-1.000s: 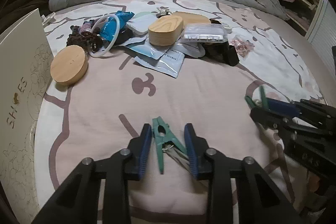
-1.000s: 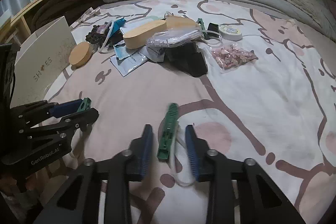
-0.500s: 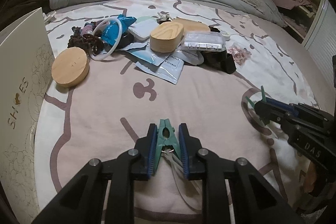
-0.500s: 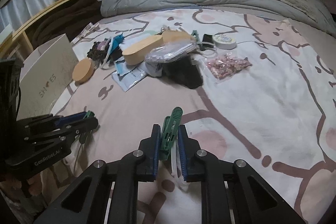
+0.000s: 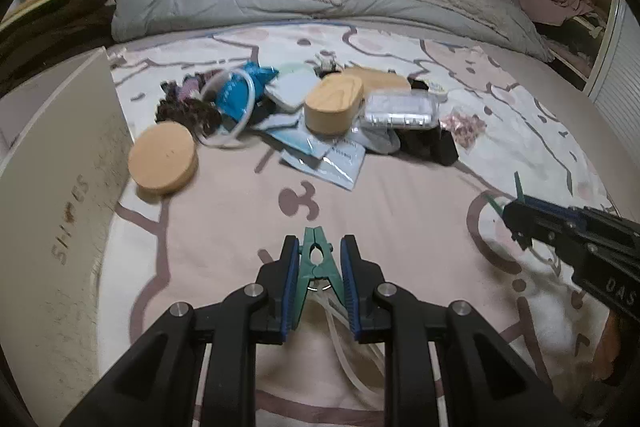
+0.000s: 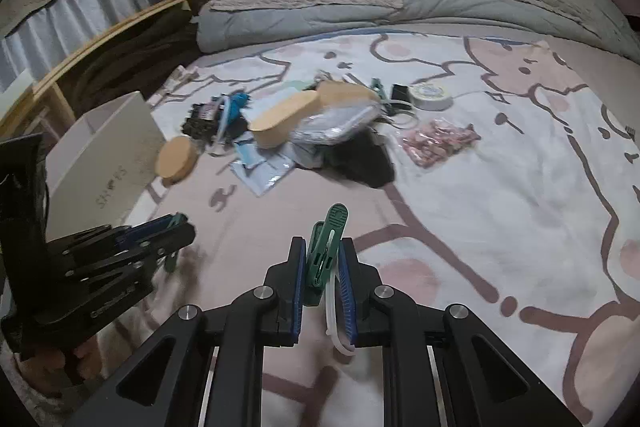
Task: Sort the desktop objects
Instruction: 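Carry both green clothespins toward the shoe box with both grippers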
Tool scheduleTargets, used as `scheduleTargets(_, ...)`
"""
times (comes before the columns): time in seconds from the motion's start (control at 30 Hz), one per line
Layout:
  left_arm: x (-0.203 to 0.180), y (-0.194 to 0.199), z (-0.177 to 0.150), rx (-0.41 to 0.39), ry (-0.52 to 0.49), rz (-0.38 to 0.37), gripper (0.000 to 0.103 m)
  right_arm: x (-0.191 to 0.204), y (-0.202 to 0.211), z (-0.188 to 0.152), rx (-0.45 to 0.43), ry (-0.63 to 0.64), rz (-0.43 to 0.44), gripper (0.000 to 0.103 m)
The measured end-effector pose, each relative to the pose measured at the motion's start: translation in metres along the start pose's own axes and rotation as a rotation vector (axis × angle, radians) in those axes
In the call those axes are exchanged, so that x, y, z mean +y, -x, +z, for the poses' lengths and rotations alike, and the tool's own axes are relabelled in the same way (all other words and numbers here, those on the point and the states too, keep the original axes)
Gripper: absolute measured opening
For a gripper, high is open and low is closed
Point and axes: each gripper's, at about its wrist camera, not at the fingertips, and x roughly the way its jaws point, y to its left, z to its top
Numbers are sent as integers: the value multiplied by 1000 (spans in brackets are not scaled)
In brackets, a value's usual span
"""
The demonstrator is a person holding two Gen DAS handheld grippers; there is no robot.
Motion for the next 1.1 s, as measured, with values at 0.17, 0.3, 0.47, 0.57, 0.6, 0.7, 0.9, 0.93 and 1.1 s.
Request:
scheduleTargets(0.17,0,16,5,-55,-8,5,21,15,10,2,-21,8,36,17)
scheduleTargets(0.3,1,29,8,-96,-14,7,21,27,22,6,-57,22,49,17)
scheduleTargets(0.47,4,45,14,-136,5,-16,21,35,35,13,-98,20,65,17)
scheduleTargets(0.57,6,56,17,-170,3,-16,21,41,43,17,-122,29,71,17)
scheduleTargets(0.6,6,60,18,-179,5,-18,21,43,46,19,-132,30,73,17)
scheduleTargets(0.7,8,73,22,-222,19,-12,21,50,52,23,-157,32,85,17)
scheduleTargets(0.9,17,97,27,-297,25,11,21,65,59,31,-191,34,123,17)
scheduleTargets(0.93,20,101,27,-307,29,9,21,69,60,32,-195,37,129,17)
scheduleTargets(1.1,36,122,31,-346,59,-5,21,87,65,40,-216,53,162,17)
